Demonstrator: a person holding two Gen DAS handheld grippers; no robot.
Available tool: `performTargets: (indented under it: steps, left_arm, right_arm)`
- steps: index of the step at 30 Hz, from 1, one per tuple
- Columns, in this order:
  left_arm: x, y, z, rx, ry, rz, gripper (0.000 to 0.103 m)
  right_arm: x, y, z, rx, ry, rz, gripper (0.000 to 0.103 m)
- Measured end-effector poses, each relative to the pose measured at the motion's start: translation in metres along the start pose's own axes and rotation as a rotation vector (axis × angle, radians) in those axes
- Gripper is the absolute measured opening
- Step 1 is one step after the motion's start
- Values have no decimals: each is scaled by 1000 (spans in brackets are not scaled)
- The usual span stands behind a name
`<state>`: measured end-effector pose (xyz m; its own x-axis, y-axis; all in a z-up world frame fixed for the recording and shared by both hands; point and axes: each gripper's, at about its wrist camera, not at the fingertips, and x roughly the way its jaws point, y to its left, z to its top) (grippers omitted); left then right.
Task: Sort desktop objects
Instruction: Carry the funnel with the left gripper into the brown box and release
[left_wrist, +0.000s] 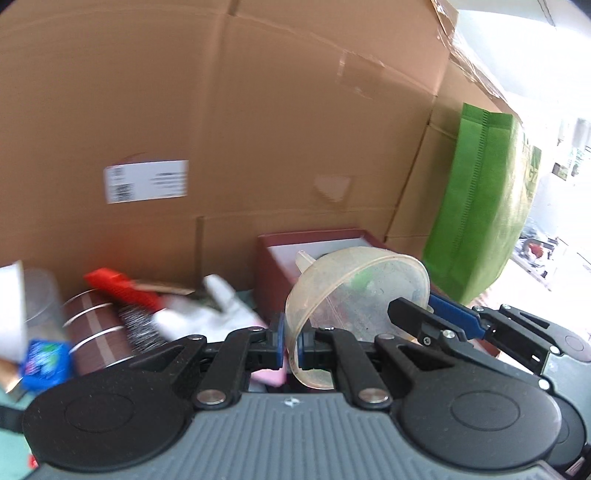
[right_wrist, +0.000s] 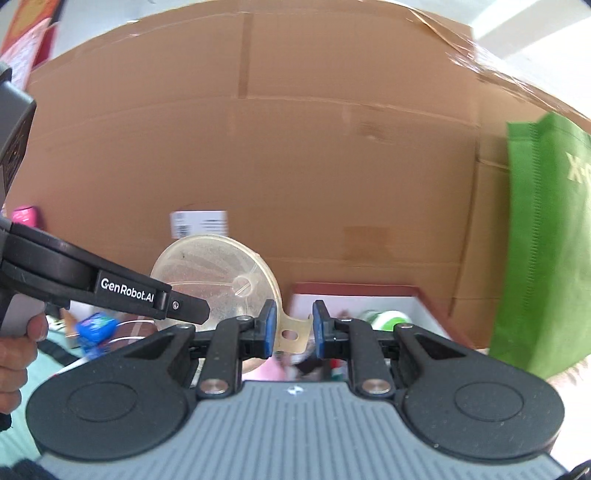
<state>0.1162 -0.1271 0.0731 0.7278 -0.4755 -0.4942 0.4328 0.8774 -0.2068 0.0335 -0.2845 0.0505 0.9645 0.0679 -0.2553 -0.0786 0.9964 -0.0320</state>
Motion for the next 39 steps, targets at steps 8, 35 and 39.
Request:
performTargets:
  steps: [8, 35, 39]
  left_arm:
    - [63, -11, 19, -15, 78, -30, 4]
    - [78, -1, 20, -56, 1, 7, 93]
    - [76, 3, 19, -60, -10, 26, 93]
  right_arm:
    - [54, -50, 7, 71, 111, -15, 19]
    - [112, -63, -10, 91, 243, -85, 75]
    - [103, -61, -10, 74, 234, -78, 80]
